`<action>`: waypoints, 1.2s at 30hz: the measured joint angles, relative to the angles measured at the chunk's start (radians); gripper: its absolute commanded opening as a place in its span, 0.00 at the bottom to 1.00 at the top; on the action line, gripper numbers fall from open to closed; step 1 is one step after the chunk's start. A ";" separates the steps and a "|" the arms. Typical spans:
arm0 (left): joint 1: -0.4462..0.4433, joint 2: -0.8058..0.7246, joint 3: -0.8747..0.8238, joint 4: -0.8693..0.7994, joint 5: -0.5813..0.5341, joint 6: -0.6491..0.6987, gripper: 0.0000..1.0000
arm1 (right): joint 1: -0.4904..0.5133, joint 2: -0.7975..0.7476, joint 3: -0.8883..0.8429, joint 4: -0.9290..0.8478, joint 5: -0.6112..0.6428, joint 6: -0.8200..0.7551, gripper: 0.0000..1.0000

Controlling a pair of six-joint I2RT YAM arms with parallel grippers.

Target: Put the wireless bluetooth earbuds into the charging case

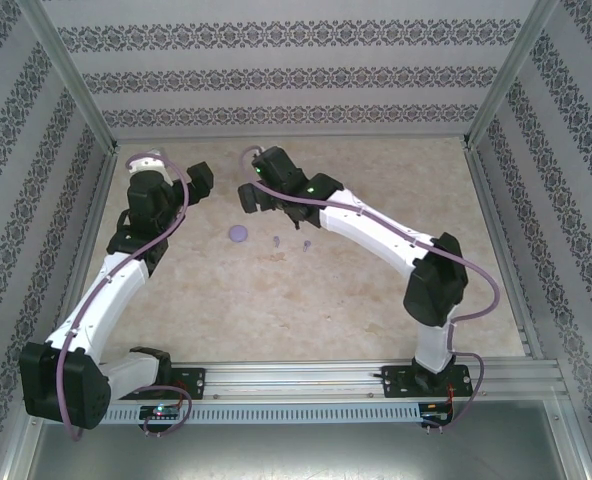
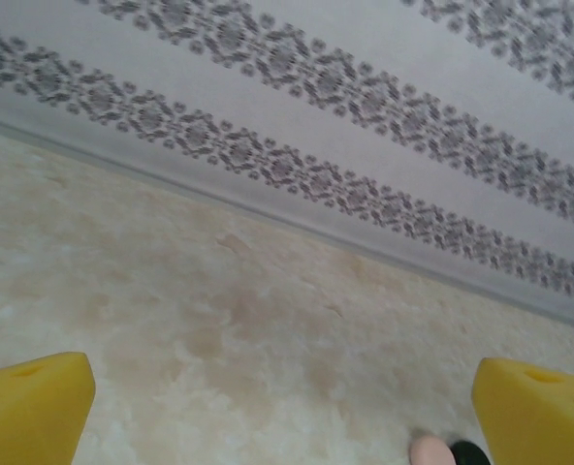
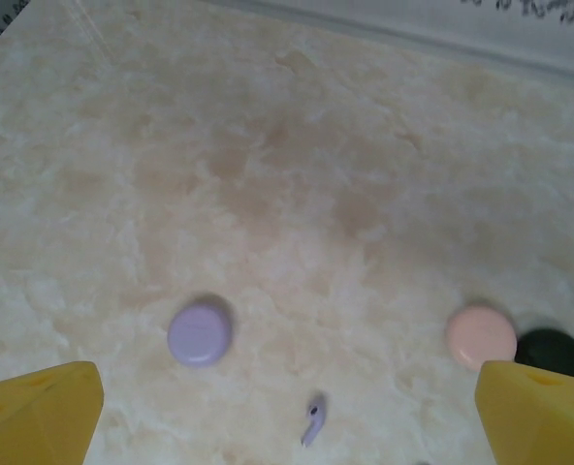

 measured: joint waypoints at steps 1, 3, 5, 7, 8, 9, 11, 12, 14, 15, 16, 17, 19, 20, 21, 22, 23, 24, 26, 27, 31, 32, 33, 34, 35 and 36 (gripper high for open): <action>0.007 0.000 0.001 -0.001 -0.019 -0.018 0.99 | 0.006 0.028 0.043 -0.007 0.016 -0.008 0.98; 0.018 0.000 0.003 -0.009 -0.057 -0.050 0.99 | 0.011 0.074 0.110 -0.012 0.035 -0.019 0.98; 0.026 0.000 0.003 -0.016 -0.088 -0.072 0.99 | 0.011 0.111 0.162 -0.019 0.040 -0.034 0.98; 0.026 0.000 0.002 -0.015 -0.109 -0.084 0.99 | 0.011 0.148 0.211 -0.029 0.037 -0.047 0.98; 0.026 0.000 0.002 -0.015 -0.116 -0.087 0.99 | 0.010 0.164 0.231 -0.033 0.035 -0.053 0.98; 0.026 0.000 0.001 -0.015 -0.126 -0.087 0.99 | 0.010 0.188 0.261 -0.043 0.032 -0.056 0.98; 0.026 0.000 -0.001 -0.015 -0.142 -0.088 0.99 | 0.010 0.230 0.316 -0.058 0.020 -0.058 0.98; 0.026 0.000 -0.001 -0.015 -0.148 -0.088 0.99 | 0.010 0.256 0.348 -0.069 0.006 -0.058 0.98; 0.026 0.000 -0.001 -0.015 -0.166 -0.090 0.99 | 0.010 0.306 0.416 -0.099 -0.025 -0.061 0.98; 0.026 0.000 -0.001 -0.015 -0.174 -0.092 0.99 | 0.010 0.334 0.457 -0.120 -0.040 -0.061 0.98; 0.026 0.000 -0.001 -0.015 -0.183 -0.094 0.99 | 0.010 0.362 0.498 -0.139 -0.059 -0.061 0.98; 0.027 0.000 -0.001 -0.015 -0.191 -0.096 0.99 | 0.010 0.385 0.530 -0.157 -0.074 -0.061 0.98; 0.032 0.000 -0.003 -0.016 -0.202 -0.102 0.99 | 0.003 0.429 0.587 -0.190 -0.119 -0.056 0.95; 0.033 0.000 -0.006 -0.016 -0.209 -0.105 0.99 | 0.002 0.442 0.598 -0.202 -0.138 -0.053 0.94; 0.035 0.000 -0.007 -0.019 -0.211 -0.107 0.99 | -0.002 0.454 0.603 -0.216 -0.161 -0.045 0.92; 0.038 0.001 -0.007 -0.026 -0.214 -0.109 0.99 | -0.004 0.462 0.603 -0.226 -0.179 -0.036 0.91; 0.040 0.001 -0.007 -0.032 -0.214 -0.110 0.99 | -0.005 0.472 0.603 -0.237 -0.197 -0.030 0.90; 0.043 0.001 -0.007 -0.037 -0.214 -0.110 0.99 | -0.008 0.481 0.603 -0.243 -0.211 -0.026 0.89; 0.045 0.001 -0.007 -0.049 -0.214 -0.113 0.99 | -0.010 0.499 0.603 -0.254 -0.233 -0.016 0.88; 0.045 0.001 -0.007 -0.055 -0.214 -0.113 0.99 | -0.010 0.506 0.603 -0.258 -0.238 -0.013 0.88; 0.045 -0.002 -0.007 -0.064 -0.213 -0.114 0.99 | -0.009 0.536 0.603 -0.267 -0.254 -0.003 0.87; 0.045 -0.006 -0.008 -0.066 -0.213 -0.116 0.99 | -0.009 0.546 0.603 -0.268 -0.255 0.000 0.87; 0.045 -0.010 -0.010 -0.068 -0.213 -0.117 0.99 | -0.009 0.556 0.603 -0.269 -0.255 0.002 0.86; 0.046 -0.014 -0.011 -0.069 -0.214 -0.121 0.99 | -0.007 0.566 0.603 -0.269 -0.255 0.008 0.86; 0.046 -0.018 -0.013 -0.070 -0.214 -0.124 0.99 | -0.007 0.580 0.603 -0.269 -0.255 0.018 0.86; 0.047 -0.021 -0.014 -0.069 -0.217 -0.127 0.99 | -0.007 0.590 0.603 -0.269 -0.255 0.024 0.86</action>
